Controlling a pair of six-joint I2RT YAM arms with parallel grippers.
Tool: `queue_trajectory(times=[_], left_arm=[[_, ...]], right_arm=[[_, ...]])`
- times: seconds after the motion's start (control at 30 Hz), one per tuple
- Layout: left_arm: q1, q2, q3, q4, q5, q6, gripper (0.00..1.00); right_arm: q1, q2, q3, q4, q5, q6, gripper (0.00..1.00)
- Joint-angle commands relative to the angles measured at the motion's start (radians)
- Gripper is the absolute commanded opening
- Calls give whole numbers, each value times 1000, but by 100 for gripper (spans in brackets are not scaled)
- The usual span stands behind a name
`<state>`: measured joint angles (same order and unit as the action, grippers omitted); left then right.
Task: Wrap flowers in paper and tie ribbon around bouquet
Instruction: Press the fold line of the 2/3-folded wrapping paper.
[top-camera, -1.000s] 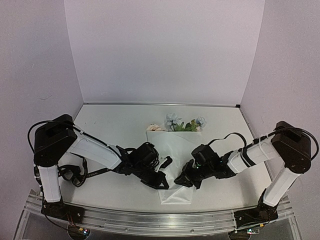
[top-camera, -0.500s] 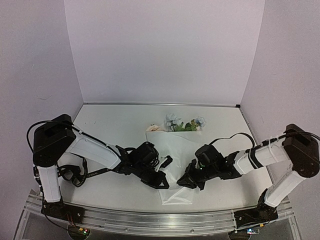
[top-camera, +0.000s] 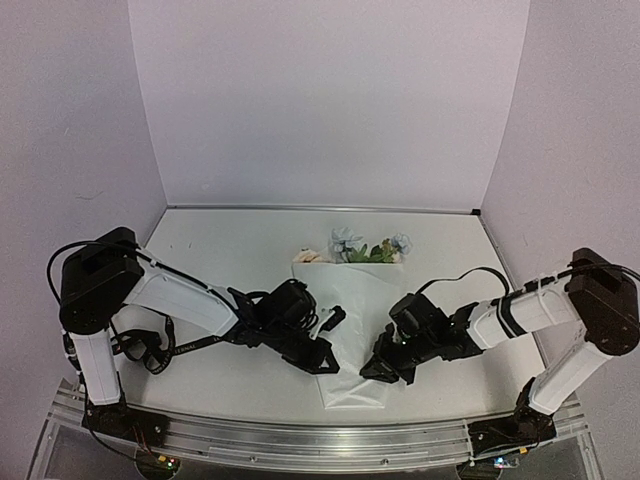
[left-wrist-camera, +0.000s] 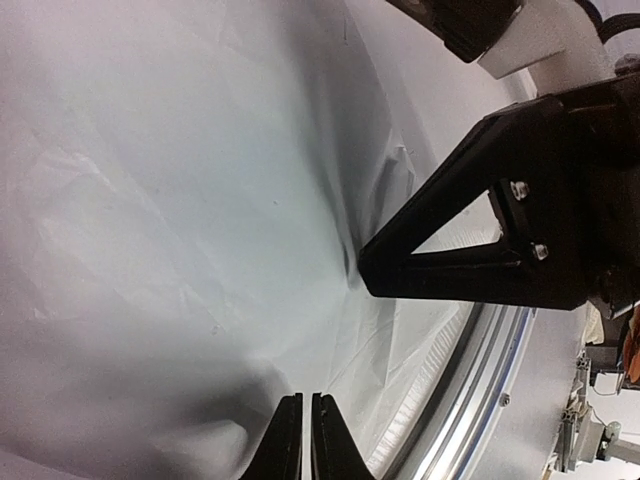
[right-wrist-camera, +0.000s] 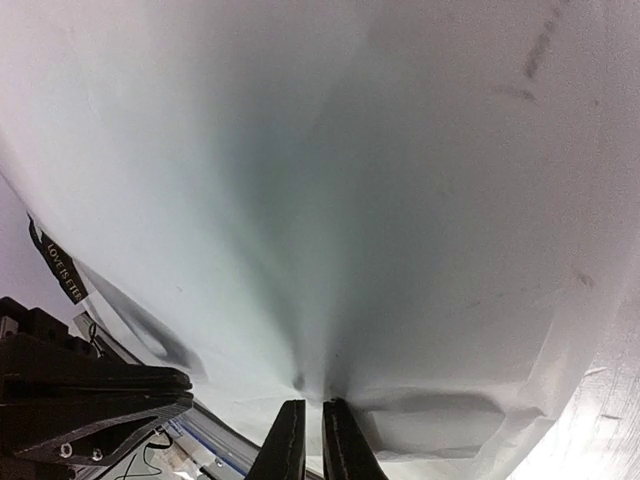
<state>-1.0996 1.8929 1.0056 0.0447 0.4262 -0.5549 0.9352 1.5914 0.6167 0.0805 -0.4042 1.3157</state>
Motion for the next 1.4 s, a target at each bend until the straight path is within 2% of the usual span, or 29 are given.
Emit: queue_trajectory(times=[0.0, 0.47, 0.97, 1.37], left_arm=[[20, -55, -38, 31, -7, 0, 6], [155, 1, -102, 171, 102, -120, 6], [261, 82, -62, 152, 93, -221, 8], [380, 141, 44, 94, 128, -245, 9]], right_arm=[[6, 14, -22, -19, 42, -17, 8], [6, 24, -24, -23, 34, -21, 8], [6, 23, -30, -27, 23, -28, 7], [7, 19, -38, -27, 18, -37, 7]])
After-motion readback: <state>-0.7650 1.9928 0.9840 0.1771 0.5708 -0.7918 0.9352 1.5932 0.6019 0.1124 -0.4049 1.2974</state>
